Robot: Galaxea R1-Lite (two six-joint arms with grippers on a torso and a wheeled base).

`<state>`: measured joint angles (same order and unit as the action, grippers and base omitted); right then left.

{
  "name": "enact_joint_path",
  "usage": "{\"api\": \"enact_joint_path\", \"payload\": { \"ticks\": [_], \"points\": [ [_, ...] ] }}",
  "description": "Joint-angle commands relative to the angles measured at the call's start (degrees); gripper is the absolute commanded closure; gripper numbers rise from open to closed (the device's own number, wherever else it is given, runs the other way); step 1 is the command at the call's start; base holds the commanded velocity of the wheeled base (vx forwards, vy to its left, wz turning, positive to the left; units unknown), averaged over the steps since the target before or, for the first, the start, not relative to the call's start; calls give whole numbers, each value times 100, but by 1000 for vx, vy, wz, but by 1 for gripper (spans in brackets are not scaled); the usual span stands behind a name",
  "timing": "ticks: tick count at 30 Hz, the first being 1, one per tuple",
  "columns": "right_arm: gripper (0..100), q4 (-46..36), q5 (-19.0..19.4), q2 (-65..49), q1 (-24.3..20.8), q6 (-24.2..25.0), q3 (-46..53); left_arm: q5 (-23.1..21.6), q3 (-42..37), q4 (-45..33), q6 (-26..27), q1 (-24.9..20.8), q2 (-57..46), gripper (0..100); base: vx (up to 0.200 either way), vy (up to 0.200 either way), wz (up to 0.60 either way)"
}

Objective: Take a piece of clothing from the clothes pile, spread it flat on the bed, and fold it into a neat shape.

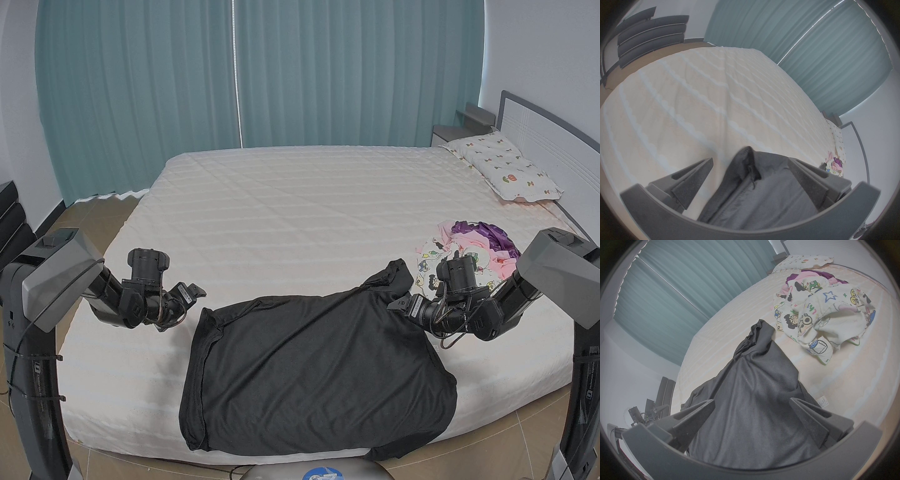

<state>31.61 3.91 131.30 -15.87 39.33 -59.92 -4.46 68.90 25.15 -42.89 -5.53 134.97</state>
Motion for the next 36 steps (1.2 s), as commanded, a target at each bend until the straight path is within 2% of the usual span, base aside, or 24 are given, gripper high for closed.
{"api": "enact_joint_path", "payload": {
  "ticks": [1,12,15,19,29,30,33,36],
  "points": [
    [0,3,4,18,-12,-4,-29,103,405,-89,35,-106,398,0,0,0,0],
    [0,12,-5,27,14,5,-29,552,1530,-625,87,-211,1075,0,0,0,0],
    [0,12,-13,27,32,5,-20,745,1802,-950,378,-290,1321,0,0,0,0],
    [0,12,-13,27,40,5,-38,965,1978,-1074,421,-334,1426,0,0,0,0],
    [0,3,-92,466,128,-74,-424,974,1978,-1381,439,-440,1391,0,0,0,0],
    [0,-6,-101,519,146,-74,-477,974,1978,-1390,439,-440,1391,100,0,0,0],
    [0,-50,-374,862,216,-127,-1013,991,1978,-1390,430,-492,1382,100,0,0,0],
    [0,-85,-479,1152,295,-268,-1330,1000,1969,-1390,413,-484,1365,100,0,0,0]
  ]
}}
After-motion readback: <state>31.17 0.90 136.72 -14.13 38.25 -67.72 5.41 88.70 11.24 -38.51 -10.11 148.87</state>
